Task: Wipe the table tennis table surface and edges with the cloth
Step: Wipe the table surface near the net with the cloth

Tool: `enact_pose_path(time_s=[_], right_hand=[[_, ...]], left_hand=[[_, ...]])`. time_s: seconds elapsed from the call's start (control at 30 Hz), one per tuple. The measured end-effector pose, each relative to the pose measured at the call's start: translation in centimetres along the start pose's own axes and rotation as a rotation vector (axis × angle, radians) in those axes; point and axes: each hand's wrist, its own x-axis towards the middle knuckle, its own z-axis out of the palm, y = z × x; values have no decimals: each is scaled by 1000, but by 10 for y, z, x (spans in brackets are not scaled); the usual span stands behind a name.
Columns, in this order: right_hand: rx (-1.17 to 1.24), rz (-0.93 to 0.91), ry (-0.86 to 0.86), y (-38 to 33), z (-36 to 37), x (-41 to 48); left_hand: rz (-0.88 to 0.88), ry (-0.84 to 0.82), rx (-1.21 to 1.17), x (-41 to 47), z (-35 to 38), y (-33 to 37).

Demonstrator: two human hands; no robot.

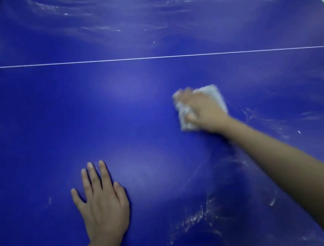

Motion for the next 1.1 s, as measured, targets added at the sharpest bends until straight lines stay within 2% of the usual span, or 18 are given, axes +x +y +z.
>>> enact_pose_path(time_s=[0.07, 0.13, 0.2, 0.27, 0.33, 0.47, 0.6, 0.67, 0.77, 0.83, 0.9, 1.0, 1.07, 1.1], right_hand=[[-103, 319, 115, 64, -18, 9], [-187, 565, 150, 114, -29, 2], [-217, 679, 145, 127, -29, -4], [-204, 670, 151, 110, -17, -12], [-186, 588, 136, 68, -1, -33], [-186, 252, 17, -58, 35, -112], [-210, -204, -238, -171, 73, -198], [-254, -439, -346, -199, 83, -233], [-254, -591, -446, -196, 75, -249], [-231, -467, -400, -175, 61, -239], [-187, -126, -206, -146, 48, -224], [-132, 447, 58, -112, 36, -210], [-156, 678, 98, -111, 42, -206], [-168, 724, 98, -118, 46, -205]], left_hand=[[1, 12, 0, 0, 1, 0], [3, 13, -4, 0, 3, 0], [2, 15, 0, 0, 4, -1], [2, 27, -4, 0, 6, -3], [1, 32, -9, 1, 8, -4], [7, 30, -23, 0, 9, -4], [7, 34, -62, 2, 8, -3], [11, 43, -74, 2, 8, -3], [29, 25, -104, 0, 5, -3], [46, 2, -118, 1, 1, -3], [101, -29, -140, -3, -3, -9], [323, -59, -140, -28, -7, -32], [497, -59, -89, -61, -14, -56], [566, -53, -81, -79, -17, -70]])
